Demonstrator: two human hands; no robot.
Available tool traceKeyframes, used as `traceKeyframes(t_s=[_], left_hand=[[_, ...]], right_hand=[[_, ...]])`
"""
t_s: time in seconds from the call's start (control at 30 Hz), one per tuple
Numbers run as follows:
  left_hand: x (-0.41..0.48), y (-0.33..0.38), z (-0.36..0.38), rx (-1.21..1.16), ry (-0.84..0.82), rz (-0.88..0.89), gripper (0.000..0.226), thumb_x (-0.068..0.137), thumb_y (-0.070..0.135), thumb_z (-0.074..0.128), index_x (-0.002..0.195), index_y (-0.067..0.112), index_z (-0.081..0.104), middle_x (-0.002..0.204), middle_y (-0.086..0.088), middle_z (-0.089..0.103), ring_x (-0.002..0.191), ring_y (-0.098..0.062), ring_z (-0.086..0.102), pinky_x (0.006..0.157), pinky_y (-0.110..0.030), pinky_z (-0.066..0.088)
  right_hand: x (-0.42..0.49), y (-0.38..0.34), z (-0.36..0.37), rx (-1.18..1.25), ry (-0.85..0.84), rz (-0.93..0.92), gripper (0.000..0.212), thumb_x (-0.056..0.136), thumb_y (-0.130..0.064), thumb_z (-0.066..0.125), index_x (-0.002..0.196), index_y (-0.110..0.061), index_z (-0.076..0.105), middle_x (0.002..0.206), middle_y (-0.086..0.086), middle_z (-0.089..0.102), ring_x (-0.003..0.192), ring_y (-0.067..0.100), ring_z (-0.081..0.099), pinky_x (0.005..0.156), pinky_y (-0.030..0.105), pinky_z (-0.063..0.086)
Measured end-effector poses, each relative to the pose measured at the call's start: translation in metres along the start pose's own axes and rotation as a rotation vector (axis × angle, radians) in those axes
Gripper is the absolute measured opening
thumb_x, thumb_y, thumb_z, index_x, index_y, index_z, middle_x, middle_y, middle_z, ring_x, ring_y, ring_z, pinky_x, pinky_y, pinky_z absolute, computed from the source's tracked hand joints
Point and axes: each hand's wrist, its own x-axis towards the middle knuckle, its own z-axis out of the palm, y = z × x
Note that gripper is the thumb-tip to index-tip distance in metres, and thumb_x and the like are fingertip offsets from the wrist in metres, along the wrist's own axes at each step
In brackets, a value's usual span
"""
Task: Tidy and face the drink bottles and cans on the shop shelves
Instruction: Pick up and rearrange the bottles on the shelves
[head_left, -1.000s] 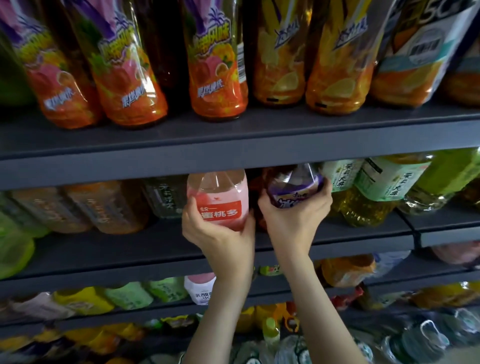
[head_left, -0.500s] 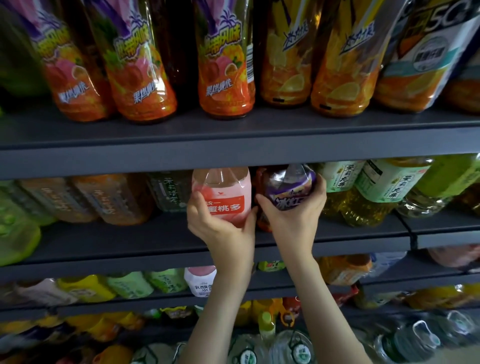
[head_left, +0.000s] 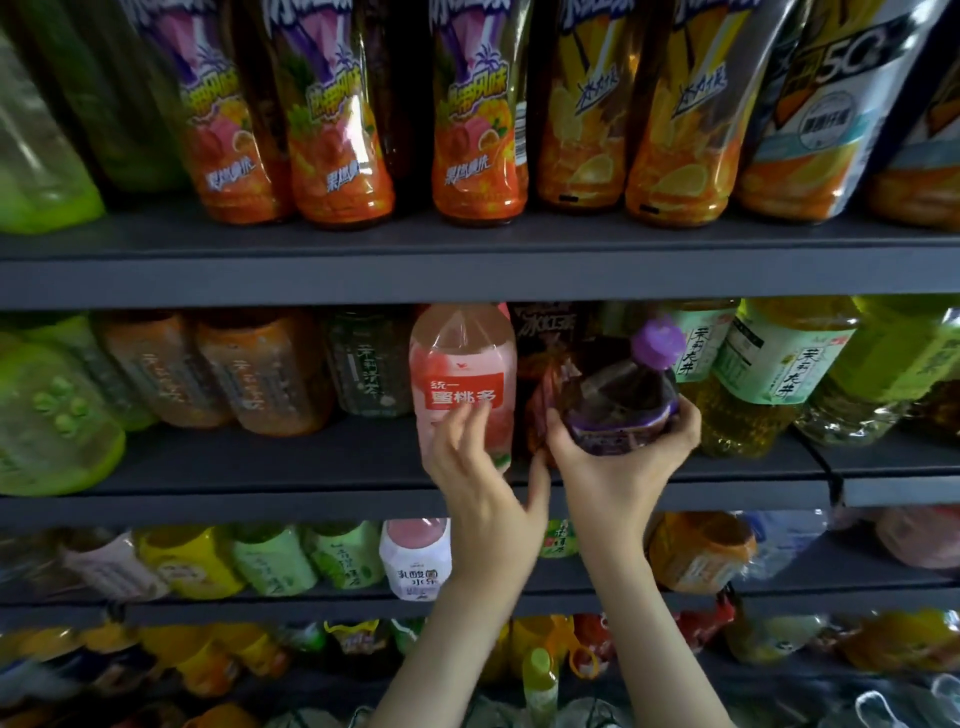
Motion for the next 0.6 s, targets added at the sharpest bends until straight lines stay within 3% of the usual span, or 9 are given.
traceKeyframes(t_s=[0.1, 0.2, 0.3, 0.4, 0.47, 0.53, 0.6], left_hand=[[-0.008, -0.003, 0.011, -0.033, -0.233, 0.101, 0.057, 0.087, 0.031, 0.051, 0.138, 0.017, 0.033, 0.137, -0.002, 0.038, 0.13, -0.016, 0.037, 0.106, -0.029, 0.038], [-0.014, -0.004, 0.028, -0.053, -0.307, 0.083, 0.059, 0.09, 0.028, 0.052, 0.144, 0.016, 0.032, 0.144, -0.002, 0.04, 0.134, -0.013, 0.036, 0.109, -0.026, 0.032], [-0.017, -0.002, 0.036, -0.044, -0.262, 0.025, 0.051, 0.092, 0.031, 0.048, 0.14, 0.014, 0.043, 0.137, -0.003, 0.051, 0.124, -0.015, 0.05, 0.1, -0.028, 0.044], [-0.017, 0.004, 0.035, 0.013, -0.216, -0.025, 0.053, 0.088, 0.039, 0.039, 0.129, 0.009, 0.054, 0.117, -0.005, 0.065, 0.101, -0.02, 0.065, 0.076, -0.025, 0.05], [-0.014, 0.005, 0.033, 0.088, -0.192, -0.032, 0.042, 0.085, 0.028, 0.055, 0.121, 0.007, 0.057, 0.102, -0.006, 0.068, 0.086, -0.021, 0.068, 0.062, -0.024, 0.051], [-0.013, 0.005, 0.028, 0.139, -0.165, -0.037, 0.043, 0.076, 0.01, 0.073, 0.116, 0.009, 0.056, 0.098, -0.006, 0.066, 0.082, -0.022, 0.067, 0.058, -0.026, 0.052], [-0.012, 0.009, 0.016, 0.122, -0.164, -0.069, 0.045, 0.076, 0.006, 0.074, 0.115, 0.013, 0.052, 0.1, -0.005, 0.063, 0.085, -0.023, 0.065, 0.057, -0.029, 0.053]], right_hand=[[-0.001, 0.006, -0.014, 0.117, 0.014, 0.0, 0.097, 0.057, -0.013, 0.089, 0.133, -0.01, 0.031, 0.128, 0.001, 0.037, 0.115, -0.009, 0.043, 0.096, 0.014, 0.043], [0.0, 0.011, -0.023, 0.209, 0.029, -0.009, 0.094, 0.056, -0.016, 0.089, 0.13, -0.015, 0.031, 0.132, 0.005, 0.038, 0.121, 0.006, 0.047, 0.097, 0.022, 0.047], [0.001, 0.013, -0.028, 0.181, 0.04, -0.062, 0.093, 0.054, -0.018, 0.09, 0.125, -0.021, 0.031, 0.127, 0.001, 0.038, 0.117, 0.001, 0.045, 0.095, 0.012, 0.042], [0.008, 0.01, -0.021, 0.05, 0.011, -0.121, 0.093, 0.051, -0.022, 0.092, 0.122, -0.024, 0.032, 0.115, -0.014, 0.038, 0.108, -0.014, 0.041, 0.092, 0.002, 0.035], [0.013, 0.004, -0.01, -0.044, -0.045, -0.125, 0.098, 0.05, -0.027, 0.092, 0.129, -0.017, 0.035, 0.12, -0.008, 0.041, 0.115, 0.001, 0.043, 0.1, 0.017, 0.039], [0.017, -0.002, 0.004, -0.137, -0.099, -0.117, 0.107, 0.05, -0.03, 0.092, 0.136, -0.007, 0.032, 0.127, 0.005, 0.042, 0.122, 0.02, 0.04, 0.104, 0.034, 0.04], [0.021, -0.008, 0.016, -0.196, -0.111, -0.102, 0.109, 0.051, -0.032, 0.091, 0.137, -0.004, 0.031, 0.129, 0.011, 0.042, 0.123, 0.026, 0.038, 0.104, 0.036, 0.037]])
